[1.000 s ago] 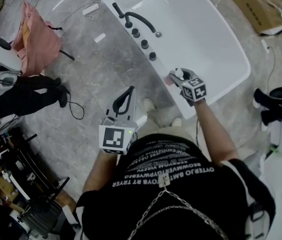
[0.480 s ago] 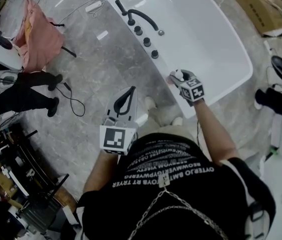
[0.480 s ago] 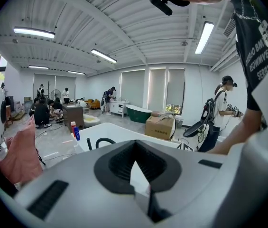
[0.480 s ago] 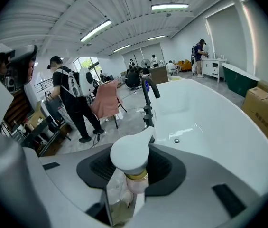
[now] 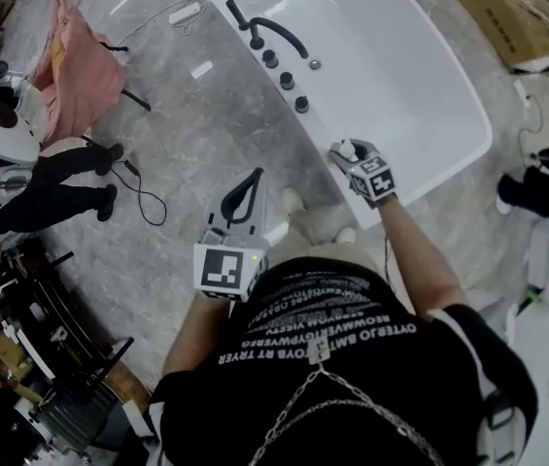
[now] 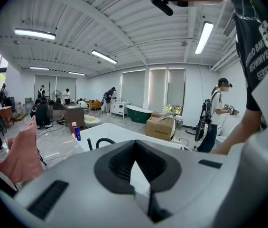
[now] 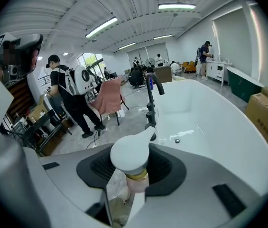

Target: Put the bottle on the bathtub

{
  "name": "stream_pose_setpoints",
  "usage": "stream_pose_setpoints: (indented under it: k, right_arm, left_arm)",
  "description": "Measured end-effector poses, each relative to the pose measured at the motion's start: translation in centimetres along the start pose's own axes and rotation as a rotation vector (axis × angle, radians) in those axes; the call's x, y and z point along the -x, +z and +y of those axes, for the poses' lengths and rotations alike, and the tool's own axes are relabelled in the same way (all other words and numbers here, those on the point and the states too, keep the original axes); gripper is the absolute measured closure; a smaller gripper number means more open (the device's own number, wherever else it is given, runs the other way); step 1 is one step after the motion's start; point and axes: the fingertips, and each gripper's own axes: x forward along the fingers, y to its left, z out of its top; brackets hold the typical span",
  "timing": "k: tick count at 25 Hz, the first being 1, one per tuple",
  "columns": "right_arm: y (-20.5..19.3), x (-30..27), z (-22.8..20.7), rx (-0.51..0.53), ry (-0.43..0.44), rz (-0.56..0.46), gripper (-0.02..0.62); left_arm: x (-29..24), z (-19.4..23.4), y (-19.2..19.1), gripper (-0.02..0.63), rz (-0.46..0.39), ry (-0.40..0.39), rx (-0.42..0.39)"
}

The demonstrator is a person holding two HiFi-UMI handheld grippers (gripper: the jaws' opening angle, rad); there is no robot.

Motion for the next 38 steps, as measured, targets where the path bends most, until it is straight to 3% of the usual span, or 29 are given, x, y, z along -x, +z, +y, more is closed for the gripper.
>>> stream_pose_setpoints:
  k: [4,9,13,20,31,36,38]
  right_arm:
    - [-0.5,0.2,0.5,0.010,0.007,-0.004,0.437]
    - [-0.8,0.6,1.2,-0.012,0.044,-0.035,0.436]
    - [-0.9,0.8,1.5,-0.015,0.063,-0.042,0.425]
    - [-1.7,2.6,1.7,0.009,0.060,-0.044,0.420]
    - [-2.9,4.1,1.8,-0.016,0.046,-0.036,0.420]
    - [-1.1,8.2,3.7,0.077,0.025,-0.132,0.428]
    - [0.3,10.9,4.6,0.108,0.009,-0.189,0.490]
  left_arm:
    - [0.2,-0.6,0.1,0.604,-0.002,-0.001,-0.009]
    - [0.8,-1.0,-0.1,0.604,-0.002,-0.002,-0.077]
    - [1.3,-2.3,0.5,0.604,-0.021,0.010,-0.048]
    - [3.0,-4.2,0.0,0.604,-0.028,0.022,-0.092]
    - [5.4,-6.6,-0.4,0.604,-0.053,0.047,-0.086]
    - [6.2,-7.3,1.6,0.604,-0.107,0.059,-0.052]
    - [6.3,-8.2,2.5,0.604,-0.139,0.061,-0.037]
